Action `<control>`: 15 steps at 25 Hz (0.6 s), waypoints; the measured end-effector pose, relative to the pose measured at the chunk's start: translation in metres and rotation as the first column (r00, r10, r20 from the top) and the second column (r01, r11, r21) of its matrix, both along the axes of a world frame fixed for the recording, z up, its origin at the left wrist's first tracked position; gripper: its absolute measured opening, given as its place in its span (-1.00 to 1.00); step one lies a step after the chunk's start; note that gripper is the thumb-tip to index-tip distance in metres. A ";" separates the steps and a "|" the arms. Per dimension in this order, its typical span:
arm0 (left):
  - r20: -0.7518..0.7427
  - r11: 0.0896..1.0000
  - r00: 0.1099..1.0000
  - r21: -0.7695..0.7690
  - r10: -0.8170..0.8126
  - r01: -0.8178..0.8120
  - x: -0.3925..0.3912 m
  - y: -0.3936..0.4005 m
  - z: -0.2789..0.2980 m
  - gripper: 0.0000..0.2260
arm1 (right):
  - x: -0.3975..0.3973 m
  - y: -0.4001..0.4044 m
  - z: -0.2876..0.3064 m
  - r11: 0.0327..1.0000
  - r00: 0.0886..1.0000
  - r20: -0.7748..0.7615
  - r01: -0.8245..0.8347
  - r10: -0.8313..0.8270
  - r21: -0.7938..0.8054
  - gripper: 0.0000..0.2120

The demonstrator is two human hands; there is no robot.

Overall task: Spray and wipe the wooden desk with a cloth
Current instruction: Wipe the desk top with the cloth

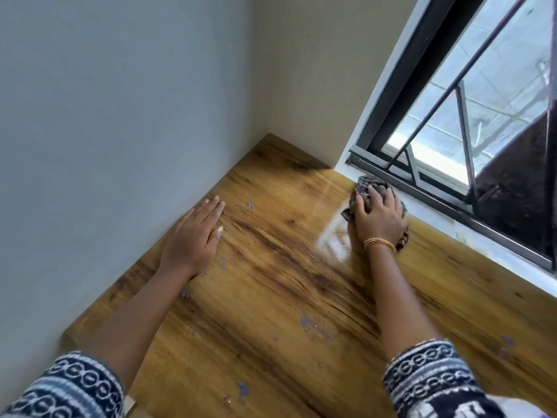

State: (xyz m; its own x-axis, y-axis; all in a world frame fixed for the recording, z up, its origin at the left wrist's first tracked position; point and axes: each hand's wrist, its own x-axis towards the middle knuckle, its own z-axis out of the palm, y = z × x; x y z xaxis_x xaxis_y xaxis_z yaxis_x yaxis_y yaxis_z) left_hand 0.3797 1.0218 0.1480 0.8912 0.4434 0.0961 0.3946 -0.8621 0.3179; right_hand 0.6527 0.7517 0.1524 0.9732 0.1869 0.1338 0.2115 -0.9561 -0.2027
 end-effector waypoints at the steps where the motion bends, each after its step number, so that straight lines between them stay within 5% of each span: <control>1: 0.001 1.000 1.000 0.004 0.002 -0.002 0.000 0.000 0.000 -0.50 | -0.011 0.012 0.002 0.992 0.992 -0.031 0.122 -0.122 0.011 -0.47; 3: 0.010 1.000 1.000 0.003 0.003 -0.003 0.000 0.000 0.000 -0.50 | -0.044 0.051 0.007 0.976 0.973 -0.099 0.212 -0.208 0.041 -0.48; 4: 0.013 1.000 1.000 -0.003 0.003 -0.002 0.001 0.000 0.000 -0.50 | -0.064 0.074 0.007 0.990 0.987 -0.101 0.131 -0.126 0.048 -0.49; 6: 0.010 1.000 1.000 -0.007 0.002 -0.002 0.000 -0.002 0.001 -0.50 | -0.102 0.112 0.001 0.969 0.970 -0.019 -0.242 0.243 0.047 -0.49; 9: -0.004 1.000 1.000 0.017 -0.005 0.005 0.000 -0.003 0.003 -0.50 | -0.093 0.149 0.006 0.689 0.688 -0.071 -0.724 0.722 -0.008 -0.44; 11: 0.001 1.000 1.000 0.018 -0.002 0.002 0.000 -0.001 0.003 -0.50 | -0.045 0.172 0.012 0.625 0.624 -0.089 -0.780 0.776 -0.019 -0.37; 15: 0.021 1.000 1.000 -0.001 0.001 -0.001 0.000 -0.001 0.001 -0.50 | 0.033 0.200 0.021 0.759 0.752 -0.140 -0.651 0.644 -0.005 -0.31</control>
